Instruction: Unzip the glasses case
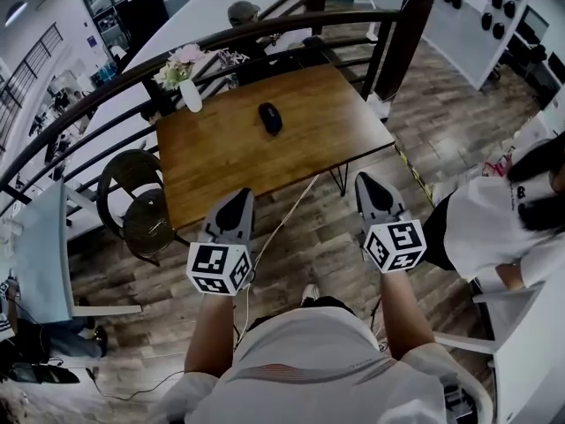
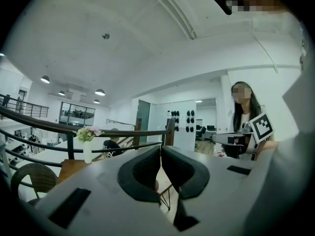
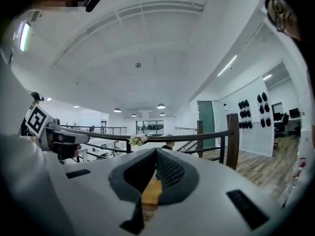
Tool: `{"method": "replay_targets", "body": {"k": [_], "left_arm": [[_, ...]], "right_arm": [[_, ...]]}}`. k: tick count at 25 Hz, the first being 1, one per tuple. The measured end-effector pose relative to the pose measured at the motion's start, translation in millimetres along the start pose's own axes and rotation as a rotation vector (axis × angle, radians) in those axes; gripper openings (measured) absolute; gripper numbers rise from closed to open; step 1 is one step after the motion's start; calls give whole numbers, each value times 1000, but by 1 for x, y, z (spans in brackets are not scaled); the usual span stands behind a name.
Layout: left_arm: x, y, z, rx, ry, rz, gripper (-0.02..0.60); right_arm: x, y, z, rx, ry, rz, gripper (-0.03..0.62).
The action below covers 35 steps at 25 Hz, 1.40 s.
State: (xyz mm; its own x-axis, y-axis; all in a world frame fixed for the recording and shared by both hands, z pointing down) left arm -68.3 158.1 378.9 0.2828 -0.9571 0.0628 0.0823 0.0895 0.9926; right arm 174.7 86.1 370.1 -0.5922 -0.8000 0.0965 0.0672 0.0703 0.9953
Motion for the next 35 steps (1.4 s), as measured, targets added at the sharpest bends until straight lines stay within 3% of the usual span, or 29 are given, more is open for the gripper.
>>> {"method": "replay_targets", "body": {"k": [10,19,27,35], "left_arm": [[67,19,5,-10,-74,53,20],[130,18,29,-1,-49,51,20],[195,15,99,-36,-4,68,20],[250,24,187,-80,51,110,20]], "right_arm": [[57,20,-60,39,-67,40,52],[109,35,-92,58,-45,73,52],[195,29,-98,37,-11,115,52],[289,48,-84,45,30,215,52]]}}
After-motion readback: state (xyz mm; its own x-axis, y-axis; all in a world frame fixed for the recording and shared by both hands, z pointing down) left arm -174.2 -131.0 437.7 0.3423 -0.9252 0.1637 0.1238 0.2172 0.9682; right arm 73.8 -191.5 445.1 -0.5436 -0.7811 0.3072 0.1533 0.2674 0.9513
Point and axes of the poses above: the fingertips, and each gripper's own axes: x forward along the fingers, z to its left, y out of its underside, the point moved 3 cm from there along -x, backward along the fingers
